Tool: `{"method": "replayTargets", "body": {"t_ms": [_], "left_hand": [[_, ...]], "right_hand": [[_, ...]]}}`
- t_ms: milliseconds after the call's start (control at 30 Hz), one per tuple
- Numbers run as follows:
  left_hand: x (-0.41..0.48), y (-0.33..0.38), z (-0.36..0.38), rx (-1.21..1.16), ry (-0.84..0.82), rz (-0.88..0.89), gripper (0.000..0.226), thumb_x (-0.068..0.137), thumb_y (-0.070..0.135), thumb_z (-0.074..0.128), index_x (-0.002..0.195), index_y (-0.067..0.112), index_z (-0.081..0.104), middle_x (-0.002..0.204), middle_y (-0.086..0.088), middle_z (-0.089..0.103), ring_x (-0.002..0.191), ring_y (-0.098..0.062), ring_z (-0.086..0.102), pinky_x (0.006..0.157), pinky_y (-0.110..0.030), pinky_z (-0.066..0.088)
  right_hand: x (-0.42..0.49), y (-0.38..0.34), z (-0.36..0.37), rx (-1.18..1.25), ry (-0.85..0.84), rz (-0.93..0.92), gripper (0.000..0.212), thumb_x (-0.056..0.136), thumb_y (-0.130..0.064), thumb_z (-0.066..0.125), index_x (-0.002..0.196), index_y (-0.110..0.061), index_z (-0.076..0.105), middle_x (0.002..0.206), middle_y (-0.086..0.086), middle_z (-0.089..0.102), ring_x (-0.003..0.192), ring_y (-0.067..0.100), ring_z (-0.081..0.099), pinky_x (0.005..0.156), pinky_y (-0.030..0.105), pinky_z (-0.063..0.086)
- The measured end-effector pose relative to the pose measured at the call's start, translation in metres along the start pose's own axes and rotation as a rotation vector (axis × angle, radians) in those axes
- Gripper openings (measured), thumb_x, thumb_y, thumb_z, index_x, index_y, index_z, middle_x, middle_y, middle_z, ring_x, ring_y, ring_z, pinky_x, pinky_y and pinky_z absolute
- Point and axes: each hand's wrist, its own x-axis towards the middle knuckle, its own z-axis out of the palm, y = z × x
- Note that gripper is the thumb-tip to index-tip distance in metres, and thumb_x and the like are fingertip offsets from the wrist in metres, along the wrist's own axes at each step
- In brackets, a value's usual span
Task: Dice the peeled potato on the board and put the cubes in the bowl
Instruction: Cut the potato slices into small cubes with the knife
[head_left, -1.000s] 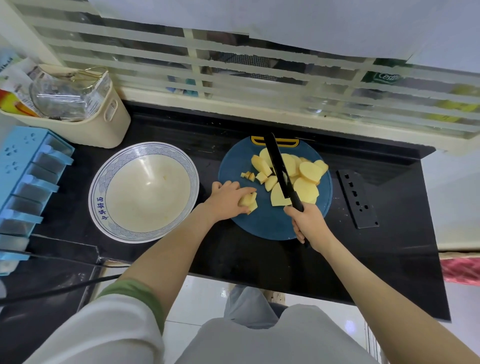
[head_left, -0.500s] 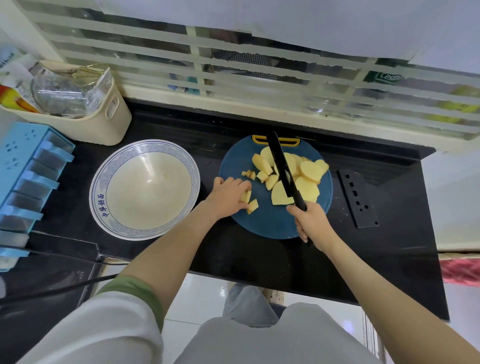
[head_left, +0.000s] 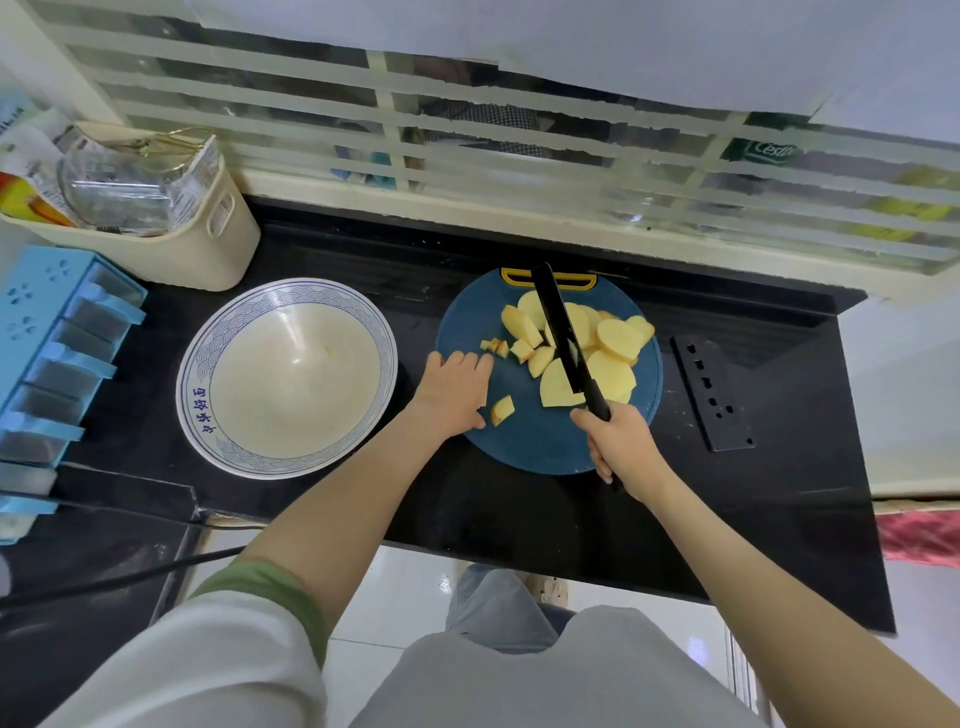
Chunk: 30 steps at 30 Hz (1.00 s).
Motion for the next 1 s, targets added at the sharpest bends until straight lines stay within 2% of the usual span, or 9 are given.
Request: {"method": "replayTargets", "body": {"t_ms": [167,300,600,733,867,1000], "left_hand": [[-0.006,-0.013,0.006,-0.029,0.012,-0.028,0.042,0.09,0.042,0.056,0.122,0.015,0.049,0.122,-0.003,0.053,0.113,-0.022,0.049,0.093,-0.039,0.033],[-0.005,-0.009,0.008,-0.08,0.043,-0.02,0.037,0.093,0.038,0.053,0.12,0.014,0.051,0.119,-0.004,0.056,0.11,-0.022,0.052,0.091,-0.037,0.035],[-0.006,0.001,0.006,-0.047,0.088,-0.043,0.042,0.091,0.042,0.052,0.122,0.013,0.048,0.119,-0.005,0.053,0.11,-0.022,0.051,0.091,-0.036,0.037],[-0.014,0.005,0.005,-0.111,0.217,-0.002,0.054,0.086,0.051,0.052,0.125,0.014,0.048,0.117,-0.006,0.047,0.106,-0.023,0.047,0.087,-0.037,0.035],[-0.02,0.017,0.008,-0.047,0.22,0.096,0.058,0.082,0.057,0.055,0.126,0.018,0.051,0.132,-0.007,0.038,0.116,-0.025,0.039,0.094,-0.04,0.027],[-0.019,0.023,0.014,0.006,0.198,0.068,0.048,0.089,0.043,0.057,0.128,0.016,0.051,0.147,-0.01,0.026,0.128,-0.027,0.032,0.099,-0.04,0.025]], "right_hand": [[0.002,-0.002,0.005,-0.009,0.01,0.004,0.026,0.097,-0.021,0.054,0.076,-0.011,0.043,0.049,0.006,0.042,0.032,0.017,0.034,0.041,0.027,0.036],[0.004,-0.001,0.009,0.004,0.007,0.007,0.024,0.096,-0.022,0.054,0.078,-0.011,0.043,0.05,0.007,0.042,0.032,0.016,0.034,0.038,0.025,0.035],[0.007,-0.002,0.013,-0.025,0.011,0.004,0.026,0.096,-0.022,0.055,0.076,-0.011,0.042,0.051,0.007,0.041,0.031,0.016,0.034,0.04,0.026,0.035],[0.007,-0.003,0.012,-0.029,0.019,0.003,0.026,0.095,-0.022,0.055,0.075,-0.012,0.041,0.051,0.008,0.04,0.031,0.015,0.033,0.04,0.026,0.034],[0.006,-0.004,0.01,-0.03,0.022,0.005,0.027,0.095,-0.022,0.054,0.074,-0.013,0.04,0.051,0.007,0.04,0.031,0.015,0.033,0.039,0.025,0.034],[0.006,-0.004,0.009,-0.031,0.027,0.004,0.027,0.095,-0.023,0.054,0.075,-0.013,0.04,0.049,0.006,0.04,0.031,0.015,0.033,0.039,0.025,0.034]]}}
